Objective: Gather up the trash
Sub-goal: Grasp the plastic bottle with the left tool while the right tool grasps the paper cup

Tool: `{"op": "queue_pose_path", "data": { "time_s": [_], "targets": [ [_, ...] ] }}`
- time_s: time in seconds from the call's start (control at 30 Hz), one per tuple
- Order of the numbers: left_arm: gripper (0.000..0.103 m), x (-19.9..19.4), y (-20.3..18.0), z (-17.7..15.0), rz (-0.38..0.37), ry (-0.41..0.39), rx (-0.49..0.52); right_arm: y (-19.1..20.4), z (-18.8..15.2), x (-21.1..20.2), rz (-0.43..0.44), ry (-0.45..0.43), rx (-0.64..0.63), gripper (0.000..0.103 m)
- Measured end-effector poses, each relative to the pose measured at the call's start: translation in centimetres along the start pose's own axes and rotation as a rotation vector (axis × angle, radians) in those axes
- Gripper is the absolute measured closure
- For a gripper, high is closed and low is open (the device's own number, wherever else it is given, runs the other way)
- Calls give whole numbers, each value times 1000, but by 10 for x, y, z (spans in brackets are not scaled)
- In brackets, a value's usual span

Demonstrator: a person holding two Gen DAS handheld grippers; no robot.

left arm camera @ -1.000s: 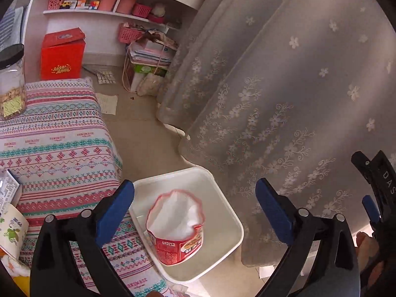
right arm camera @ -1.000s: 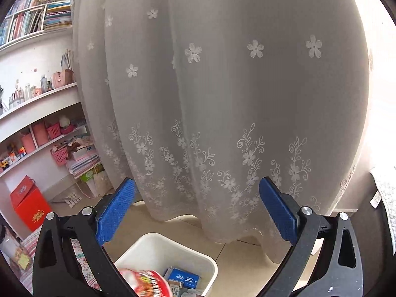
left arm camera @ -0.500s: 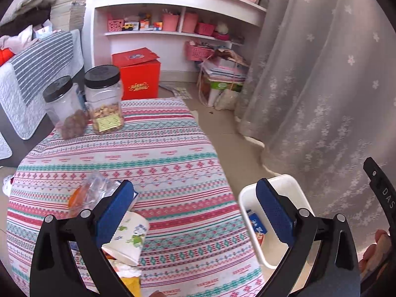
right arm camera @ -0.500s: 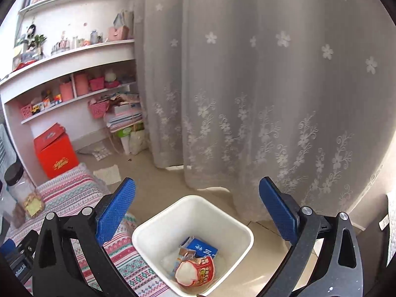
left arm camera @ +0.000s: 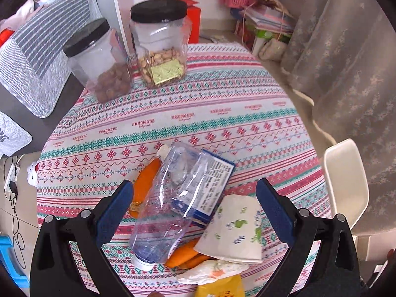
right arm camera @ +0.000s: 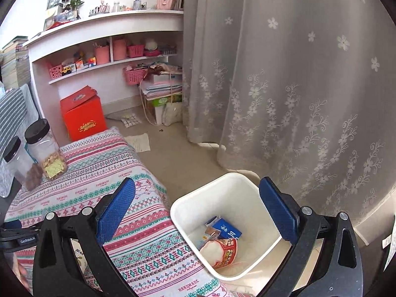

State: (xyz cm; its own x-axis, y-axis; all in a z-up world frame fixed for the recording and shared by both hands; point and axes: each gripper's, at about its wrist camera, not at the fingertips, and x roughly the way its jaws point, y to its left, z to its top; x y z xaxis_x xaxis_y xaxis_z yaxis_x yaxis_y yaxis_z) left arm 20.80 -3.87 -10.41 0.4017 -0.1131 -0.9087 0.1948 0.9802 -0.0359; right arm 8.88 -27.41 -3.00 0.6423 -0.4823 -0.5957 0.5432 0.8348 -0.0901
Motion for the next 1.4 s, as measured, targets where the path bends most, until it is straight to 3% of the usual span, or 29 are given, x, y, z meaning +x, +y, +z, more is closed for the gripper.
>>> {"op": "queue_pose_path", "data": {
  "time_s": [0.33,0.37,0.43,0.53,0.77,0.93,1.13,1.27,1.4],
  "targets": [
    [8,55,16,1,10,112,22,27,-5,21,76,112,-40,7],
    [11,57,16,0,3,113,28,30,-6,23,90,129,-40,7],
    [37,62,16,-3,-21,131,46,35,-9,27,120,166,-42,7],
    [41,58,20,-6,-37,121,47,44,-14,33,157,222,-46,7],
    [42,-6,54,-8,-64,-23,-31,78,-24,41,255,285,-130,7],
    [42,-79,95,-20,-84,-188,-154,110,-35,42,366,345,-222,7],
    [42,-156,136,-40,-79,-404,-268,130,-71,64,452,640,-56,7],
    [42,-165,151,-48,-95,-425,-289,147,-87,73,452,726,0,8],
    [42,-162,157,-52,-109,-408,-297,157,-101,81,465,800,25,16]
  ]
}}
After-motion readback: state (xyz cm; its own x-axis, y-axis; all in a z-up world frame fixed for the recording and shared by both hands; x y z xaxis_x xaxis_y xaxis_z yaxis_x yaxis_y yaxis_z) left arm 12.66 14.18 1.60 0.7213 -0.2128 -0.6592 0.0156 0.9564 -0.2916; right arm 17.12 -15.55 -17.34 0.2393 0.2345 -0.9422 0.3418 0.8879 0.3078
